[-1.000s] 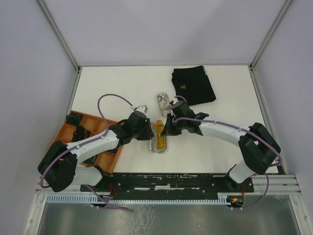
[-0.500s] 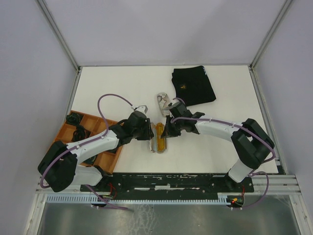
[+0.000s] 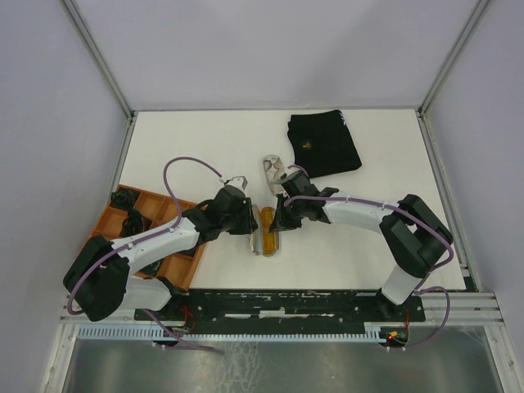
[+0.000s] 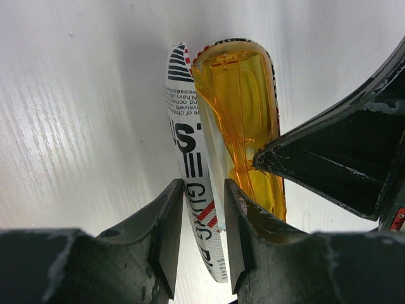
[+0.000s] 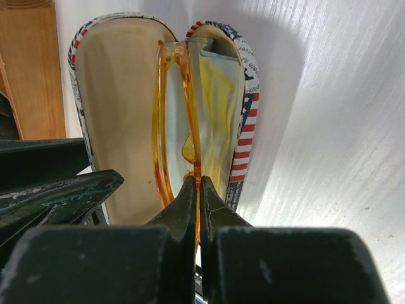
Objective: Organize the sunglasses
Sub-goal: Place the sunglasses in the sunglasses case.
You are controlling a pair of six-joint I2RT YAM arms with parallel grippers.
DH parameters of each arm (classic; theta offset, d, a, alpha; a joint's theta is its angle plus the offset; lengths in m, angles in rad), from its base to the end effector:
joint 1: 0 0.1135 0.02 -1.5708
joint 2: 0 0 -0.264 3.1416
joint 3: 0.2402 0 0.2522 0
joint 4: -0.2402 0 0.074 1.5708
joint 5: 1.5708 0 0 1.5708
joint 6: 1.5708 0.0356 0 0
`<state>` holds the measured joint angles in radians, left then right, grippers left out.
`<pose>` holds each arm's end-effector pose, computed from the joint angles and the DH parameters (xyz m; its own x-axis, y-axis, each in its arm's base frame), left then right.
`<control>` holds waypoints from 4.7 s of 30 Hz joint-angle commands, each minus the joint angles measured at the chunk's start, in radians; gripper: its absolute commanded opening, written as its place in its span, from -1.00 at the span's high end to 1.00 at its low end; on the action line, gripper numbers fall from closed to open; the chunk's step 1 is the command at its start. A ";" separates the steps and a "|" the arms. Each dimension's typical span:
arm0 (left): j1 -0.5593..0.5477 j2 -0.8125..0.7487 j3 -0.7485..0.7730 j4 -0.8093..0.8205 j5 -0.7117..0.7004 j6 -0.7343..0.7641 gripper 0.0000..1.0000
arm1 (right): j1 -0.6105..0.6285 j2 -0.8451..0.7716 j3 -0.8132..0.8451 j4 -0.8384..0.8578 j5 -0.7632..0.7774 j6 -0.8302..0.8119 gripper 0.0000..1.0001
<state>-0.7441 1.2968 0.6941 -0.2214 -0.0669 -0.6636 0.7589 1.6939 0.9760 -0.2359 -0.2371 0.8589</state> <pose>0.1920 -0.1735 0.1978 -0.8211 -0.0795 -0.5653 0.1735 0.9087 -0.3797 0.2404 0.2395 0.1710 -0.9677 0.0966 -0.2329 -0.0533 0.8246 0.5632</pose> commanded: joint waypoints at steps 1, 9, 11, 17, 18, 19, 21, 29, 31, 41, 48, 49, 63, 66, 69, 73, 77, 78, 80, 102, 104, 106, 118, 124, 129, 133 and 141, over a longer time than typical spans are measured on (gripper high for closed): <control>-0.005 -0.022 0.011 0.038 0.021 -0.026 0.22 | 0.000 0.010 0.041 0.048 -0.006 0.004 1.00; -0.005 -0.025 0.009 0.037 0.019 -0.026 0.22 | 0.000 0.028 0.041 0.054 0.004 0.005 0.99; -0.006 -0.025 0.008 0.037 0.019 -0.027 0.22 | 0.001 0.027 0.040 0.056 0.005 0.005 0.99; -0.006 -0.028 0.006 0.037 0.018 -0.026 0.22 | 0.000 -0.002 0.033 0.065 0.012 0.011 1.00; -0.006 -0.028 0.004 0.037 0.018 -0.026 0.22 | 0.000 -0.008 0.033 0.062 0.016 0.011 1.00; -0.006 -0.028 0.004 0.036 0.018 -0.025 0.22 | 0.001 -0.015 0.033 0.061 0.022 0.013 1.00; -0.006 -0.028 0.004 0.036 0.018 -0.025 0.23 | 0.002 -0.023 0.030 0.059 0.029 0.015 1.00; -0.006 -0.025 0.004 0.036 0.018 -0.026 0.23 | 0.001 -0.046 0.023 0.056 0.040 0.020 1.00; -0.006 -0.025 0.004 0.037 0.019 -0.025 0.23 | 0.000 -0.045 0.023 0.052 0.043 0.018 1.00; -0.006 -0.035 0.002 0.036 0.018 -0.028 0.23 | 0.000 -0.001 0.027 0.065 0.038 0.019 1.00; -0.005 -0.038 0.002 0.033 0.016 -0.028 0.23 | 0.000 0.016 0.033 0.057 0.032 0.021 1.00; -0.006 -0.039 0.003 0.034 0.016 -0.027 0.22 | 0.001 0.015 0.033 0.055 0.033 0.022 1.00; -0.006 -0.034 0.007 0.035 0.021 -0.028 0.23 | 0.000 0.042 0.032 0.053 0.004 0.030 0.94; -0.006 -0.036 0.008 0.034 0.021 -0.029 0.23 | 0.000 0.047 0.033 0.054 0.004 0.029 0.85; -0.005 -0.036 0.008 0.035 0.021 -0.030 0.23 | 0.000 0.047 0.039 0.046 0.006 0.022 0.75; -0.005 -0.039 0.008 0.034 0.021 -0.030 0.22 | 0.001 0.035 0.061 0.012 0.023 0.000 0.63; -0.007 -0.042 0.007 0.031 0.021 -0.029 0.23 | -0.001 0.016 0.074 -0.021 0.040 -0.021 0.52; -0.005 -0.043 0.007 0.030 0.021 -0.028 0.22 | 0.000 0.011 0.078 -0.030 0.046 -0.026 0.49; -0.006 -0.045 0.008 0.028 0.020 -0.028 0.22 | 0.000 0.000 0.085 -0.046 0.055 -0.034 0.45; -0.006 -0.046 0.015 0.031 0.030 -0.027 0.22 | -0.001 -0.073 0.056 -0.090 0.130 -0.122 0.25; -0.006 -0.044 0.016 0.030 0.032 -0.027 0.23 | -0.001 -0.058 0.058 -0.078 0.116 -0.117 0.23; -0.006 -0.042 0.016 0.031 0.034 -0.027 0.23 | -0.001 -0.045 0.059 -0.068 0.108 -0.115 0.23; -0.006 -0.040 0.021 0.031 0.035 -0.027 0.23 | -0.001 0.001 0.064 -0.057 0.107 -0.111 0.30; -0.005 -0.040 0.019 0.031 0.035 -0.028 0.22 | -0.001 0.013 0.059 -0.053 0.105 -0.113 0.36; -0.006 -0.040 0.021 0.031 0.036 -0.027 0.23 | -0.001 0.024 0.059 -0.048 0.101 -0.113 0.37; -0.006 -0.040 0.019 0.030 0.035 -0.027 0.23 | -0.001 0.033 0.060 -0.041 0.096 -0.111 0.38; -0.006 -0.039 0.022 0.031 0.035 -0.027 0.22 | -0.001 0.048 0.059 -0.036 0.091 -0.112 0.40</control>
<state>-0.7441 1.2816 0.6941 -0.2222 -0.0452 -0.6636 0.7570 1.7367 1.0302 -0.3077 -0.1345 0.7532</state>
